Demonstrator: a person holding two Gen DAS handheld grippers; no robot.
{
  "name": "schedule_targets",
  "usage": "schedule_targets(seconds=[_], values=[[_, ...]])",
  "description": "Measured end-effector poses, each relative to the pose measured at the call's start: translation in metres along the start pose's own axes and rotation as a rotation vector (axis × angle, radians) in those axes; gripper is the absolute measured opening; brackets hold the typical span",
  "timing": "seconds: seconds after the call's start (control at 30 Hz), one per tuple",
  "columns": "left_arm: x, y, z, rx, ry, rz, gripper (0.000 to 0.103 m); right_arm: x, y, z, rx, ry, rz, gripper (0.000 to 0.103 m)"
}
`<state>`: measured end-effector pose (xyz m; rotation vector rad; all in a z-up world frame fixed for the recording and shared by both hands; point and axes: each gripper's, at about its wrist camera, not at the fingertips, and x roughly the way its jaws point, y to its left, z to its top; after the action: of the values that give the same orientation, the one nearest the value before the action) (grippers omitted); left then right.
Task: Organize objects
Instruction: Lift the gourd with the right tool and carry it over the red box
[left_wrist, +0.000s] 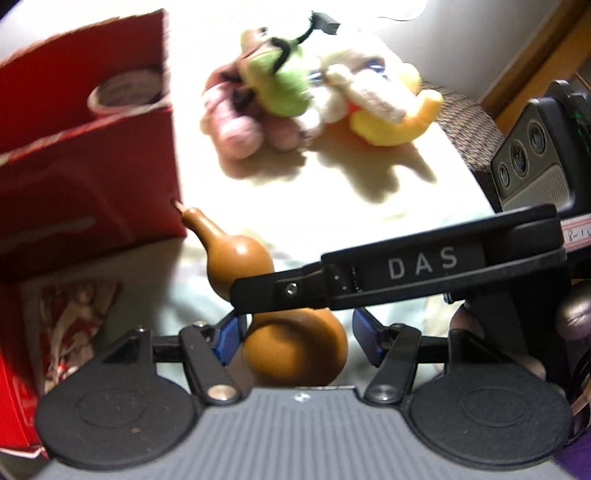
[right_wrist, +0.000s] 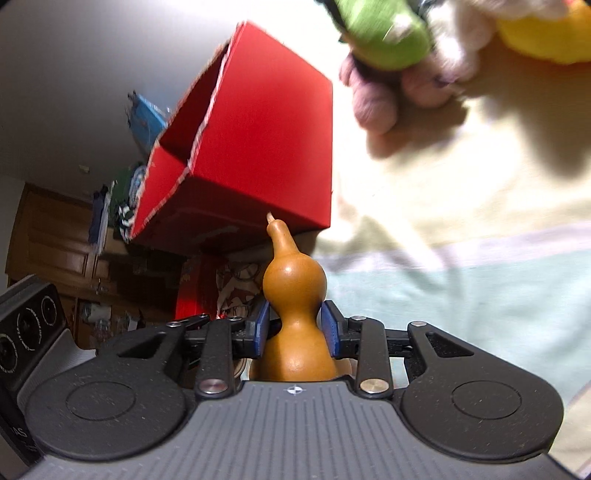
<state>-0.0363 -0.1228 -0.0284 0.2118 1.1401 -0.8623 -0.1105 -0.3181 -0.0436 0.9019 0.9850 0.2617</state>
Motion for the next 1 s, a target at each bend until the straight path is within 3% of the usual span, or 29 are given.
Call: schedule_targets(seconds=[0.27, 0.53, 1.0], values=[[-0.010, -0.033, 0.013, 0.090, -0.042, 0.001, 0.065, 0.000, 0.029, -0.005, -0.007, -0.098, 0.009, 0.034], [-0.041, -0.038, 0.031, 0.161, -0.122, -0.021, 0.065, -0.016, 0.056, 0.002, -0.042, -0.216, 0.015, 0.034], [-0.124, 0.031, 0.083, 0.252, -0.307, -0.030, 0.065, 0.006, 0.154, 0.055, -0.134, -0.388, 0.055, 0.034]])
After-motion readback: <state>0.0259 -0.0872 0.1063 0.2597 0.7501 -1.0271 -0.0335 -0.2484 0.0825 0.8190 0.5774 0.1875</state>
